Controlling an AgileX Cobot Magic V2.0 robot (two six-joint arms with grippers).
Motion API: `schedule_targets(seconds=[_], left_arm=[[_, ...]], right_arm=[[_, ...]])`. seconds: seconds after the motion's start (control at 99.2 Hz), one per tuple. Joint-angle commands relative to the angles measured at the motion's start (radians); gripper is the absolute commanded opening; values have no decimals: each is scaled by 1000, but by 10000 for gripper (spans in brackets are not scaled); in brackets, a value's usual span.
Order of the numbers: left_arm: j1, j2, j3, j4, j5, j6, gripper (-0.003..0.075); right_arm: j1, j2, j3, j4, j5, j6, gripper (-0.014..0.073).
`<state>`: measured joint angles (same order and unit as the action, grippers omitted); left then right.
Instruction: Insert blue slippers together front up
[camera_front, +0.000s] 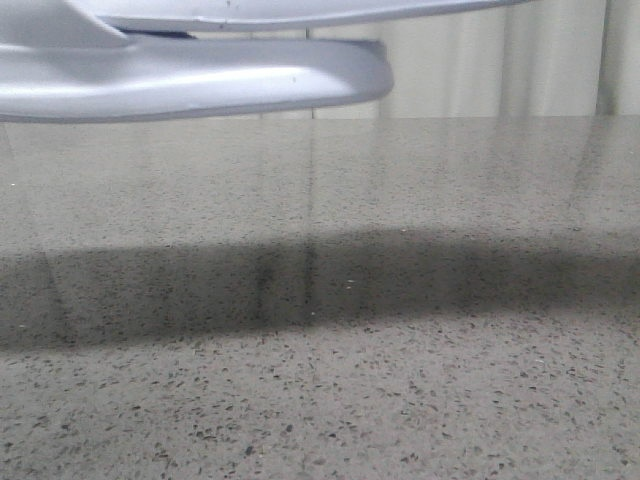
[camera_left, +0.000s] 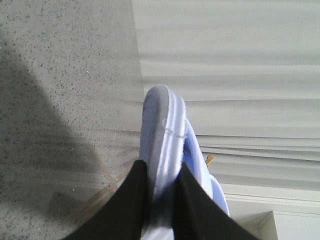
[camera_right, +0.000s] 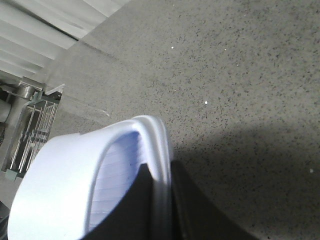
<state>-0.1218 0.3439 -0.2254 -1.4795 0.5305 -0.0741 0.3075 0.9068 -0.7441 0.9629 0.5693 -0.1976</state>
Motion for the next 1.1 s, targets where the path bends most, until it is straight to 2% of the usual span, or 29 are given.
schedule_targets(seconds=[0.0,0.393,0.746,0.937,1.088], left_arm=[[-9,6,-34,-79,81,-2,16],[-9,6,-34,-85,116,-2,16],[-9,6,-34,-89,143,-2,16],[-9,6,-34,-92,145,0,16],[-9,6,-34,-92,145,5,16]], right_arm=[[12,9,-24,76,27,-49,-107],[12,79,-24,259,88,-249,-107],[29,192,-24,476,254,-465,-107],[111,223,-24,502,218,-543,-107],[116,223,-24,497,121,-626,-106]])
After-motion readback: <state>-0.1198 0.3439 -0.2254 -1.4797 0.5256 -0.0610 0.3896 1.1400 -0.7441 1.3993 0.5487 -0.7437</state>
